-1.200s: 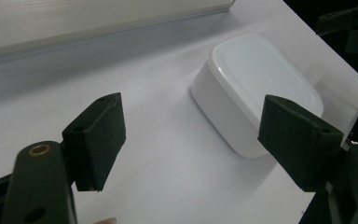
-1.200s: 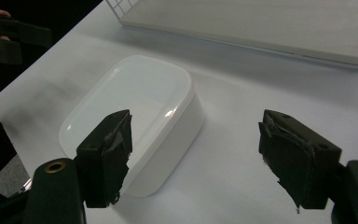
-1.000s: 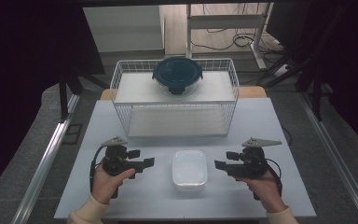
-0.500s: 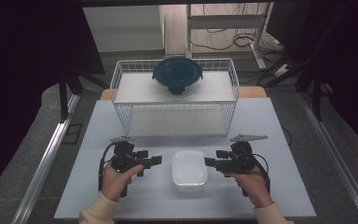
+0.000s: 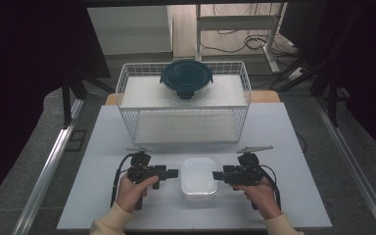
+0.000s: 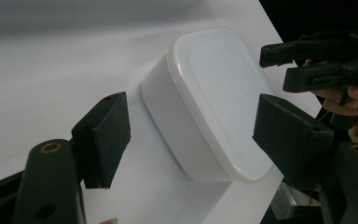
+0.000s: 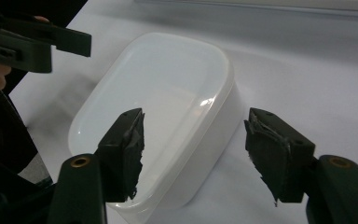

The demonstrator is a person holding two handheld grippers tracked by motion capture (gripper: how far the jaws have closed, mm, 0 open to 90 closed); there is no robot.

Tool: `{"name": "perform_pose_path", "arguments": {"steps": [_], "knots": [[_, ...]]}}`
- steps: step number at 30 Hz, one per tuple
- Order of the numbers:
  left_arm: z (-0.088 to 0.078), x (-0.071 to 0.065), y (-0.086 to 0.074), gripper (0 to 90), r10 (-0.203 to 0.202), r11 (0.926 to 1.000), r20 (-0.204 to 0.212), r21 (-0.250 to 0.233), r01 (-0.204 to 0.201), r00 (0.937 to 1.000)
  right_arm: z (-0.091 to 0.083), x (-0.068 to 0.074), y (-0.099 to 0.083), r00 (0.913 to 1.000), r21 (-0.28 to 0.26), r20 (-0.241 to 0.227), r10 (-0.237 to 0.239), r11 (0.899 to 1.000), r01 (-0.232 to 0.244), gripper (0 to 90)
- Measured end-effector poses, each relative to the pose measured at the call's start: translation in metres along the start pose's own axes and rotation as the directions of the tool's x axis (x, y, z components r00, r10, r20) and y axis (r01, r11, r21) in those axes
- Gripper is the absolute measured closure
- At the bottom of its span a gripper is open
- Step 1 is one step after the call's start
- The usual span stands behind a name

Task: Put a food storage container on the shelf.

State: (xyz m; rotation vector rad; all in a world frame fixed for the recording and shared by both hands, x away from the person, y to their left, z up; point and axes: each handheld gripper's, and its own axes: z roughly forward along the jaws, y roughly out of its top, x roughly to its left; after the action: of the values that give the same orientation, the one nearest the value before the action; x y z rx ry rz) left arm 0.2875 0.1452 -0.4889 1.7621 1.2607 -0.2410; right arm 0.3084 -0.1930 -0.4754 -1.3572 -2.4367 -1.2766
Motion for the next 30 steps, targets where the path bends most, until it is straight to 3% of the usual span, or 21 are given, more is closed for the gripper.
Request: {"name": "perform_pose_path", "arguments": {"steps": [3,8,12,19,20,21,22,24,27,29,30], "knots": [[0.006,0.002,-0.001,28.4,-0.014,0.9998,0.016,0.013,0.014,0.9998,0.002,0.000,0.000,1.0000,0.006,0.000,0.003,1.000,-0.003,39.5],[0.014,0.001,-0.001,32.4,-0.036,0.9993,0.020,-0.009,0.036,0.9991,0.009,-0.002,-0.001,0.9996,0.017,-0.020,0.021,1.000,-0.020,42.6],[0.022,0.002,-0.001,35.9,-0.059,0.9982,0.052,-0.003,0.059,0.9969,0.012,-0.001,-0.002,0.9990,0.027,-0.032,0.031,0.999,-0.030,44.7],[0.030,0.002,-0.004,42.8,-0.070,0.9974,0.049,0.018,0.069,0.9963,0.016,-0.004,-0.004,0.9966,0.030,-0.053,0.064,0.998,-0.062,47.3],[0.033,0.006,-0.007,46.0,-0.109,0.9940,0.099,0.017,0.108,0.9891,0.017,-0.005,-0.004,0.9939,0.031,-0.069,0.086,0.996,-0.084,49.2],[0.033,0.006,-0.007,48.3,-0.109,0.9940,0.099,0.017,0.108,0.9891,0.017,-0.006,-0.004,0.9933,0.030,-0.073,0.090,0.996,-0.088,50.1],[0.037,0.010,-0.008,52.4,-0.126,0.9918,0.122,0.038,0.122,0.9845,0.017,-0.005,-0.004,0.9924,0.030,-0.075,0.098,0.995,-0.096,50.8],[0.037,0.009,-0.009,53.6,-0.129,0.9914,0.133,0.038,0.125,0.9827,0.017,-0.005,-0.004,0.9920,0.030,-0.075,0.102,0.995,-0.100,52.0],[0.034,0.007,-0.008,63.0,-0.127,0.9920,0.116,0.019,0.125,0.9851,0.013,-0.007,-0.005,0.9883,0.022,-0.079,0.131,0.991,-0.129,59.1],[0.031,0.007,-0.008,66.7,-0.123,0.9924,0.119,0.017,0.122,0.9852,0.013,-0.009,-0.006,0.9827,0.018,-0.088,0.163,0.987,-0.162,61.7],[0.029,0.006,-0.008,68.0,-0.122,0.9925,0.121,0.017,0.121,0.9851,0.011,-0.011,-0.008,0.9750,0.010,-0.111,0.193,0.981,-0.193,65.3]]}}
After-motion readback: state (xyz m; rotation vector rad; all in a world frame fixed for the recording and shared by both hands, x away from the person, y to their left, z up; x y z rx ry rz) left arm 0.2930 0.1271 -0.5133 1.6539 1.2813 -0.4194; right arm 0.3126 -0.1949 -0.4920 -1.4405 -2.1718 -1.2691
